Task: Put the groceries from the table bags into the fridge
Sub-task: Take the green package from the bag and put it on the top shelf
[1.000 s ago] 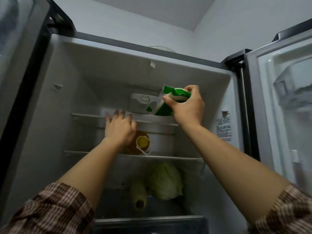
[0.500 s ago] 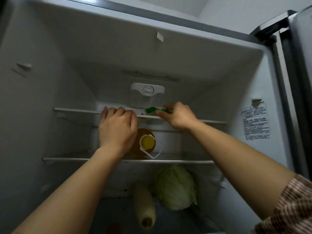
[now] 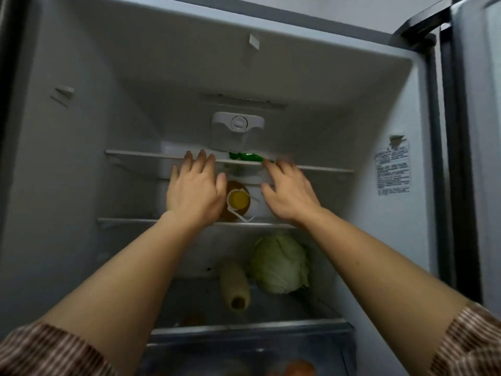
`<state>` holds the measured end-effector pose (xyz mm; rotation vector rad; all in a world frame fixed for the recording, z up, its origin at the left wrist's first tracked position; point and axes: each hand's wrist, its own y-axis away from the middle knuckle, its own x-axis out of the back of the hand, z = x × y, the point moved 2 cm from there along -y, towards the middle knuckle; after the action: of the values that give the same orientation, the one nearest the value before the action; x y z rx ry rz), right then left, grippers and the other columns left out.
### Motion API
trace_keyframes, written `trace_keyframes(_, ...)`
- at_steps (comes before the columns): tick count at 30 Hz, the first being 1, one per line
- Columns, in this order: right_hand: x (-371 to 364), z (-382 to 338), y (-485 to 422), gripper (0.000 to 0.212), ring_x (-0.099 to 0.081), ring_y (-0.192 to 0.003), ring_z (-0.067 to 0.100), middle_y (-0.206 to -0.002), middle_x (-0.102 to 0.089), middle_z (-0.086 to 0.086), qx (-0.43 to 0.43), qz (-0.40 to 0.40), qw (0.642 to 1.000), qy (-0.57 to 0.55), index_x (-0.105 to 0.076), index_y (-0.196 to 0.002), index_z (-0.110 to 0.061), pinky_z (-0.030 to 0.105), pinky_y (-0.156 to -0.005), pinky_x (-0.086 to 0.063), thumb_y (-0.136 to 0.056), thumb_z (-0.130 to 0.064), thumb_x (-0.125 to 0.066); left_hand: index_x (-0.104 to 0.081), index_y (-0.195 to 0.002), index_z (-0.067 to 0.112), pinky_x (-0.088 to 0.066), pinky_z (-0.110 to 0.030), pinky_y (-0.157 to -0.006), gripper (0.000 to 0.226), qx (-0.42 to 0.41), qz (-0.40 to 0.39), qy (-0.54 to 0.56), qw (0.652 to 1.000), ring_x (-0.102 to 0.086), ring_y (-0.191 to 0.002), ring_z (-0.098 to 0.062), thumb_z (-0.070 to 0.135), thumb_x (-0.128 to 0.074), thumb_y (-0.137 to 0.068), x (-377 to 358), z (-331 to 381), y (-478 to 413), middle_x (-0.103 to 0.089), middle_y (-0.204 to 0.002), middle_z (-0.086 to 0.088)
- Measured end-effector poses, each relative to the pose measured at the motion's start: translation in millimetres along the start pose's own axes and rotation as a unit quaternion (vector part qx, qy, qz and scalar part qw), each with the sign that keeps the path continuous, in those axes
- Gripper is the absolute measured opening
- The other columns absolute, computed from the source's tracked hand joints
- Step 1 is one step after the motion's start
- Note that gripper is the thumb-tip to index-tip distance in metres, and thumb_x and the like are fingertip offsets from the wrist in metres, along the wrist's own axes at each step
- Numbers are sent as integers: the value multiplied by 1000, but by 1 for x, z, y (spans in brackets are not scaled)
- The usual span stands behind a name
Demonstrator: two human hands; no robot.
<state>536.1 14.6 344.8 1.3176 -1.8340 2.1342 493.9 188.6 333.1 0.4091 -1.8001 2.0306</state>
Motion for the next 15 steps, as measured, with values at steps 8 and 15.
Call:
trace_keyframes(8,60,-19,113,52,-31,-138,25,-149,-37,8,-27,-10,999,-18,-34,-145,-13,38,-109,-30,-96,-29,-44,-45,-135,7,-31,-39,-105,44,28,-43,31,998,-35,-132,-28,32,-37,-99,71,50,99,-41,-143,-13)
trace_keyframes(15,131,-31,244,53,-36,-132,24,-143,-42,8,23,-32,999,30,-39,-139,-12,38,-105,-33,-91,-30,-51,-47,-132,7,-34,-39,-102,43,50,-79,0,996,-38,-129,-29,31,-39,-97,148,93,210,-44,-139,-14)
